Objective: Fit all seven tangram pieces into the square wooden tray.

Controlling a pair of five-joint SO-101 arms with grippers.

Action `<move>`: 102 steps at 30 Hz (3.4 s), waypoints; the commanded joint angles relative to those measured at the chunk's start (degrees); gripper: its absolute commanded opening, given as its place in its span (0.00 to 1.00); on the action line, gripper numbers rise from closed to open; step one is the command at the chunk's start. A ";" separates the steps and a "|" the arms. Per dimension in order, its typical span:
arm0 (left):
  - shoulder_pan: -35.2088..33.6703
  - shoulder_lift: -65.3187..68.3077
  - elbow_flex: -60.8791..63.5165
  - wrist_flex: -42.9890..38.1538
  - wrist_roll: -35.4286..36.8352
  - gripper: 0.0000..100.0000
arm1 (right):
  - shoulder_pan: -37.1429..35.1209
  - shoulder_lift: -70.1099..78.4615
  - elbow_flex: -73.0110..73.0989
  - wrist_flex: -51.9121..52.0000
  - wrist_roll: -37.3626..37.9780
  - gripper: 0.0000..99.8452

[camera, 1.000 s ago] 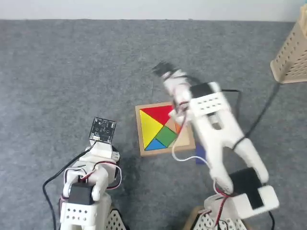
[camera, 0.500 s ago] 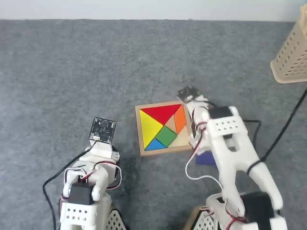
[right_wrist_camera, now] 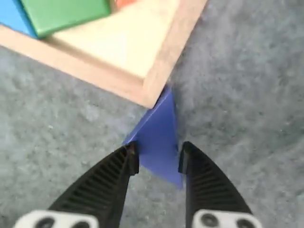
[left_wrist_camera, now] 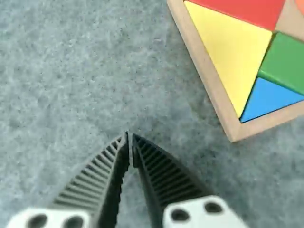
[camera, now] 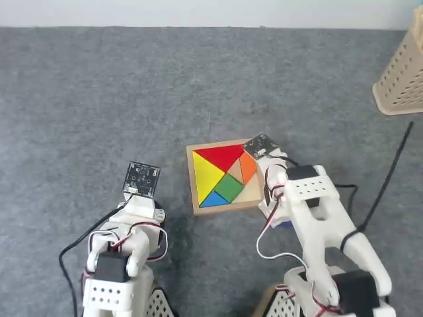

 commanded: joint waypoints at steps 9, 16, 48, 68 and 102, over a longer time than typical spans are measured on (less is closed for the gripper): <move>-0.44 -1.14 -1.01 0.35 0.35 0.01 | 1.10 2.42 -1.32 -1.89 -2.20 0.19; -0.44 -1.14 -1.01 0.35 0.35 0.01 | 0.31 -11.12 -1.23 6.11 -0.26 0.19; -0.44 -1.14 -1.01 0.35 0.35 0.01 | 8.66 8.92 -4.04 -1.19 1.85 0.15; -0.44 -1.14 -1.01 0.35 0.35 0.01 | -0.22 6.81 -33.23 19.74 -20.13 0.01; -0.44 -1.14 -1.01 0.35 0.35 0.01 | -16.22 30.73 -47.30 16.48 -56.97 0.20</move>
